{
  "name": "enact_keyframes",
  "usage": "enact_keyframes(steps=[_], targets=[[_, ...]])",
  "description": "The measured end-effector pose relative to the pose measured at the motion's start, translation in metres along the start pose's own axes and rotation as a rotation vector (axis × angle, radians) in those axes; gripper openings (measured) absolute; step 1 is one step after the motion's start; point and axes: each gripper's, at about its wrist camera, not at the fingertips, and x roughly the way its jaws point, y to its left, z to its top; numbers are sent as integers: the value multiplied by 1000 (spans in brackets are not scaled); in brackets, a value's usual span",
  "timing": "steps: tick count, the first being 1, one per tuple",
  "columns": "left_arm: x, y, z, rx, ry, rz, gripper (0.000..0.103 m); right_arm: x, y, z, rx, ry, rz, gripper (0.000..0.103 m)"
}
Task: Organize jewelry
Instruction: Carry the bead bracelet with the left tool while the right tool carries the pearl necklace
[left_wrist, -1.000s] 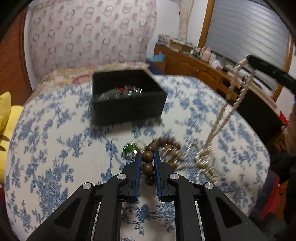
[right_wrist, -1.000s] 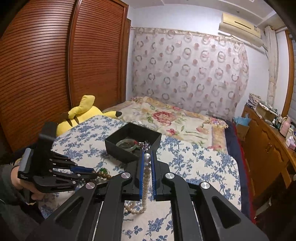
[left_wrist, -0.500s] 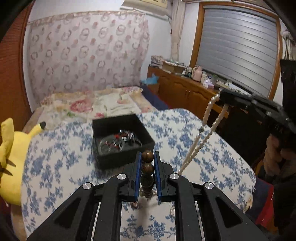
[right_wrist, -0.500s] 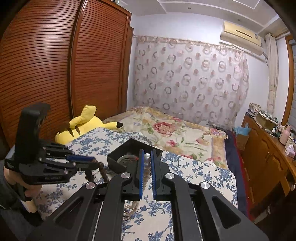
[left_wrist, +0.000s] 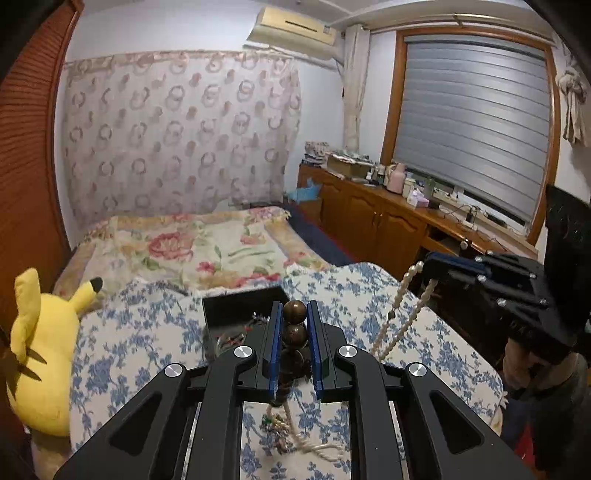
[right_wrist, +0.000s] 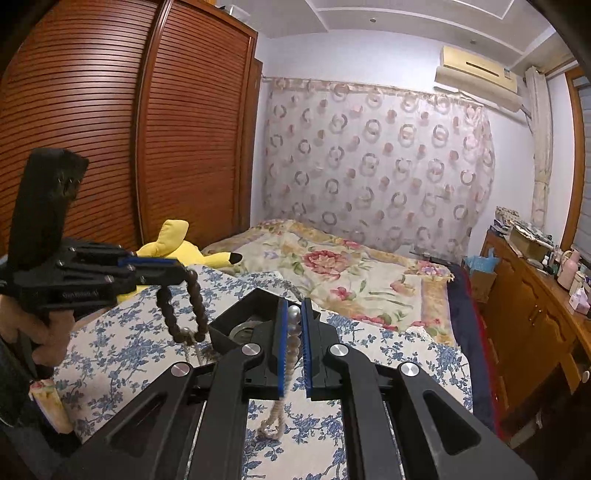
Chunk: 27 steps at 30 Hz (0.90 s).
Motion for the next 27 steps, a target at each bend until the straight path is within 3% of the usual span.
enact_keyframes(steps=[4, 10, 13, 27], targets=[[2, -1, 5, 13, 3, -3, 12, 0, -2, 1, 0, -2, -2, 8], [44, 4, -24, -1, 156, -41, 12, 2, -4, 1, 1, 5, -2, 8], [50, -1, -33, 7, 181, -51, 12, 5, -4, 0, 1, 12, -4, 8], [-10, -15, 25, 41, -8, -56, 12, 4, -6, -5, 7, 6, 0, 8]])
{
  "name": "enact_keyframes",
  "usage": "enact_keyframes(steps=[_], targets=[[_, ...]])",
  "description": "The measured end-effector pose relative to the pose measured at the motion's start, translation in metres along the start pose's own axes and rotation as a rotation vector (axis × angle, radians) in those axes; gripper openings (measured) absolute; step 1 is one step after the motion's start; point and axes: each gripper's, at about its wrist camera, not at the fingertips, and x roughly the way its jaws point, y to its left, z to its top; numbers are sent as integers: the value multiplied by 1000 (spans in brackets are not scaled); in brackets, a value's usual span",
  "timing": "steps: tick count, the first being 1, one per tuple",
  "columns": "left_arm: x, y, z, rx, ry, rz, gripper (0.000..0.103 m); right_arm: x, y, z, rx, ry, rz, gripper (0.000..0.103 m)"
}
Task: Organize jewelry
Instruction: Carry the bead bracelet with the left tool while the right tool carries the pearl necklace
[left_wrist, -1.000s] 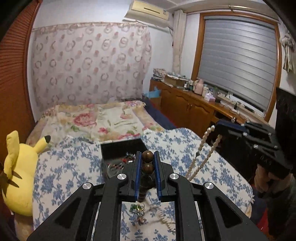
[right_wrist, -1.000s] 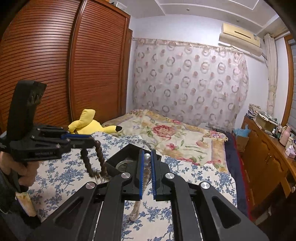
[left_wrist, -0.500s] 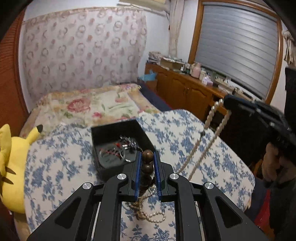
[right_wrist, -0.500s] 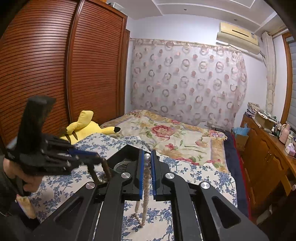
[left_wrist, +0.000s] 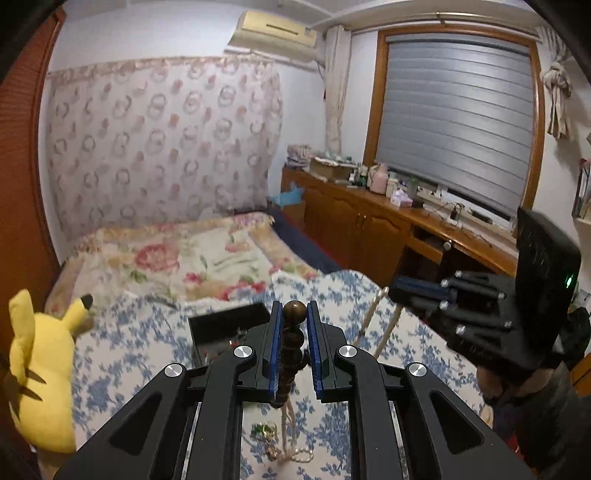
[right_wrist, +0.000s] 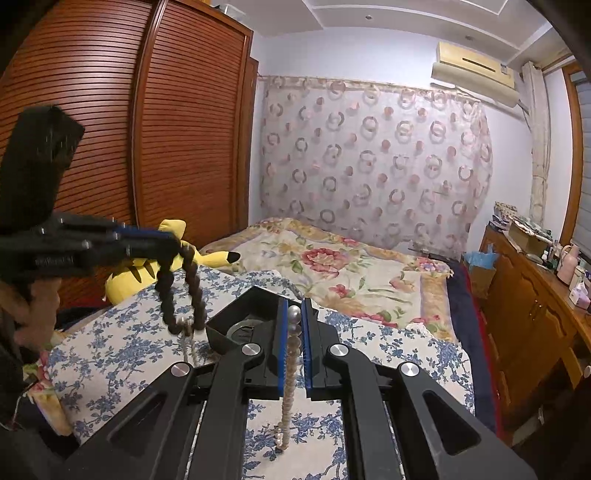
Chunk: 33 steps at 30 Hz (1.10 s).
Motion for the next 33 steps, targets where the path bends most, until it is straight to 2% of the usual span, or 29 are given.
enact_keyframes(steps=[15, 21, 22, 24, 26, 32, 33], targets=[[-21, -5, 21, 16, -74, 20, 12, 28, 15, -36, 27, 105, 62, 8], [-13, 2, 20, -2, -49, 32, 12, 41, 24, -49, 33, 146, 119, 9], [-12, 2, 19, -4, -49, 31, 12, 44, 27, -51, 35, 152, 139, 12], [-11, 0, 18, -3, -45, 27, 12, 48, 32, -53, 42, 149, 159, 42], [-10, -1, 18, 0, -44, 23, 12, 54, 37, -52, 57, 141, 186, 55], [-12, -1, 18, -6, -52, 2, 12, 90, 64, -50, 56, 167, 266, 53], [-12, 0, 17, -6, -51, 3, 12, 95, 66, -50, 55, 174, 265, 33]])
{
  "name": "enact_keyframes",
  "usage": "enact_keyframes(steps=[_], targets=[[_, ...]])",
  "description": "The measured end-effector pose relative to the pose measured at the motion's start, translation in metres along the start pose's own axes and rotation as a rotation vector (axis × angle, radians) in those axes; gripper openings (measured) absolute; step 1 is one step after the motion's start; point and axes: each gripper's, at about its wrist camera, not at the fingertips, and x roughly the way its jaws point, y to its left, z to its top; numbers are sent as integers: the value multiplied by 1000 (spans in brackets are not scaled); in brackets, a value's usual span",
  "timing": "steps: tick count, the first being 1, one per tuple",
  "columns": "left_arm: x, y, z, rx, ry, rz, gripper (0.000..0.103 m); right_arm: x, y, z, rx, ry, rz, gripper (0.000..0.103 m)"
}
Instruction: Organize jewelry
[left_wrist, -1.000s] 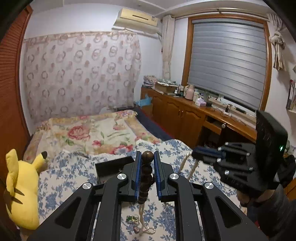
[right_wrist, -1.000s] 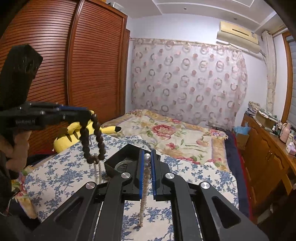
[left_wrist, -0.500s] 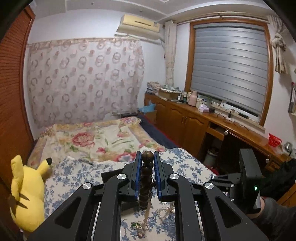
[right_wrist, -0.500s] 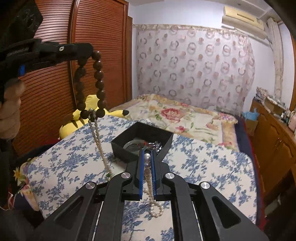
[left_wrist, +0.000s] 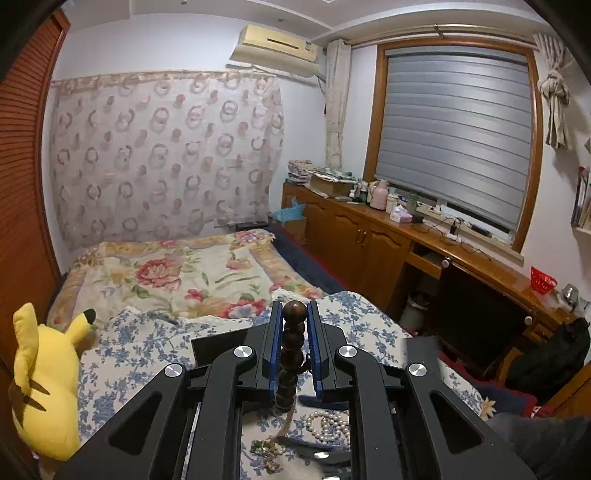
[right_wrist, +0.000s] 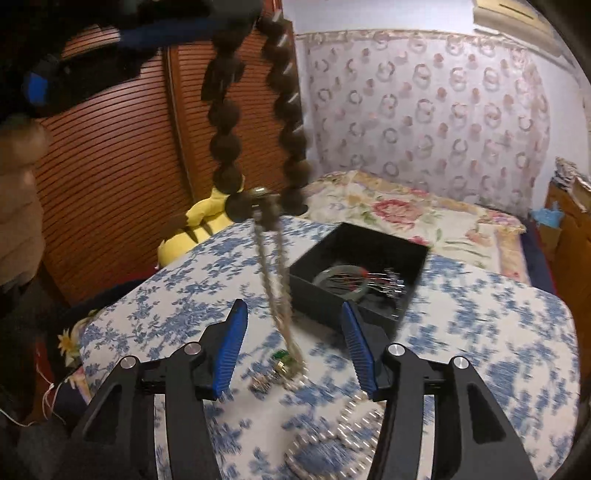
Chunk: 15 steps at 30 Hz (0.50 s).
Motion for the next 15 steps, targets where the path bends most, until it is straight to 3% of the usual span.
enact_keyframes(steps=[2, 6, 15], targets=[[1, 1, 0, 5, 4, 15, 12, 6, -1, 1, 1, 13, -2, 5], [9, 14, -7, 5, 24, 67, 12, -20, 0, 11, -33, -60, 3, 5], [41, 43, -16, -47, 61, 75, 12, -70, -14, 62, -96, -203, -61, 5]])
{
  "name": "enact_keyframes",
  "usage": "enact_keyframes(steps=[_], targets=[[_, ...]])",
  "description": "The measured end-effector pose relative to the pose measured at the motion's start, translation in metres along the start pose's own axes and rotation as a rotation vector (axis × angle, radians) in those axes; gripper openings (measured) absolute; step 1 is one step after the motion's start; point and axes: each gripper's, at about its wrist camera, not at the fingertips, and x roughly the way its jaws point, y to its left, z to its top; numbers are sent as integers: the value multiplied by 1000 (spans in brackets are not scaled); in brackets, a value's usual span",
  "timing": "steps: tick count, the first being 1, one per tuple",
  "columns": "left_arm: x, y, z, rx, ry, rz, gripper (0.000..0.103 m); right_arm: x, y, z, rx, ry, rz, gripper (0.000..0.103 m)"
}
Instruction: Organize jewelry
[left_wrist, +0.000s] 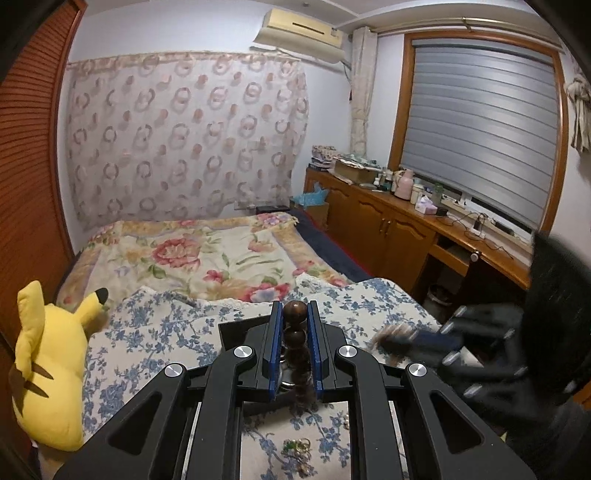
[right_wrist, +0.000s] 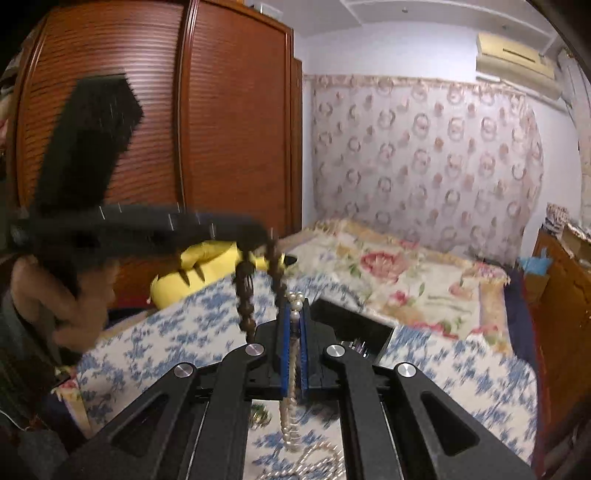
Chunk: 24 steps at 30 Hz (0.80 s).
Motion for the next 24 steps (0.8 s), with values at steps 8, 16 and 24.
enact_keyframes(steps=[8, 16, 24], targets=[[40, 15, -1, -25, 47, -12, 12, 5, -24, 34, -38, -29, -30, 5], [83, 36, -11, -63, 103, -18, 12, 44, -40, 34, -57, 25, -26, 5], [107, 55, -36, -99, 163, 7, 25, 103, -54, 9, -40, 123, -38, 5]])
